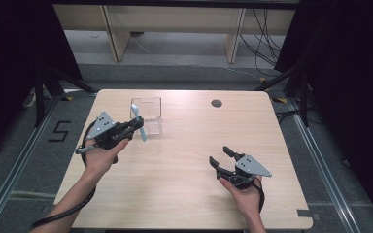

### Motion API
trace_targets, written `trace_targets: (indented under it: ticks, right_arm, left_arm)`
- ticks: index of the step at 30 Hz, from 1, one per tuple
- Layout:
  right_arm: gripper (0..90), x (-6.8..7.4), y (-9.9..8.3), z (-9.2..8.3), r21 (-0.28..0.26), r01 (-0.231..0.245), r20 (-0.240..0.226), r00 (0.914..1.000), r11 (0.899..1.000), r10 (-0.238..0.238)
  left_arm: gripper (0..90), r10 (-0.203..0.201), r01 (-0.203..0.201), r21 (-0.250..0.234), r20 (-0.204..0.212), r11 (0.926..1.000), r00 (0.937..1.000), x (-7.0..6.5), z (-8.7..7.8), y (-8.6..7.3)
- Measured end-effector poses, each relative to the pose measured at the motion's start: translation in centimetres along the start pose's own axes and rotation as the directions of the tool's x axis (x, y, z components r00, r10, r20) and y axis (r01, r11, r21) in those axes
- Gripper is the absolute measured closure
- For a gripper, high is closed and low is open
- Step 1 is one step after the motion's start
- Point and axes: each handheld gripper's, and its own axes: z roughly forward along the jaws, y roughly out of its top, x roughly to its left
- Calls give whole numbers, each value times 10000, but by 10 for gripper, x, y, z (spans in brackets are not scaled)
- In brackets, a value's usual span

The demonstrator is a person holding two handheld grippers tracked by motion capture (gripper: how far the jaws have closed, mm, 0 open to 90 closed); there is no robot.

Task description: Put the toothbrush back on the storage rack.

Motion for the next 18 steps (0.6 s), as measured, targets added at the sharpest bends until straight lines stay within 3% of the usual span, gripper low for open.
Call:
trace_targets:
  ticks: [4, 5, 7, 10, 12, 18]
  right_arm:
    - [344, 2, 0, 1, 262, -228, -205, 9995, 9994, 234]
    - [343, 1, 0, 2, -73, 98, -96, 9999, 9999, -99]
    - [344, 3, -1, 2, 103, -295, -190, 9994, 9995, 297]
    - [344, 3, 0, 2, 88, -243, -274, 9993, 9997, 245]
    - [344, 2, 0, 2, 38, -24, -88, 10000, 10000, 24]
    - [343, 2, 0, 1, 74, -158, -119, 9998, 9998, 159]
  left_arm:
    - [836, -12, 12, -35, -131, 10000, 9999, 4, 0, 1]
    - [836, 9, -9, -6, -169, 10000, 9999, 5, 0, 1]
    - [836, 15, -15, -13, -223, 10000, 9997, 6, 0, 2]
    - [836, 30, -32, -74, -314, 10000, 9995, 9, 0, 4]
    - [836, 103, -107, -88, -357, 9999, 9993, 11, 0, 6]
    - [836, 133, -144, -200, -523, 9997, 9985, 16, 1, 12]
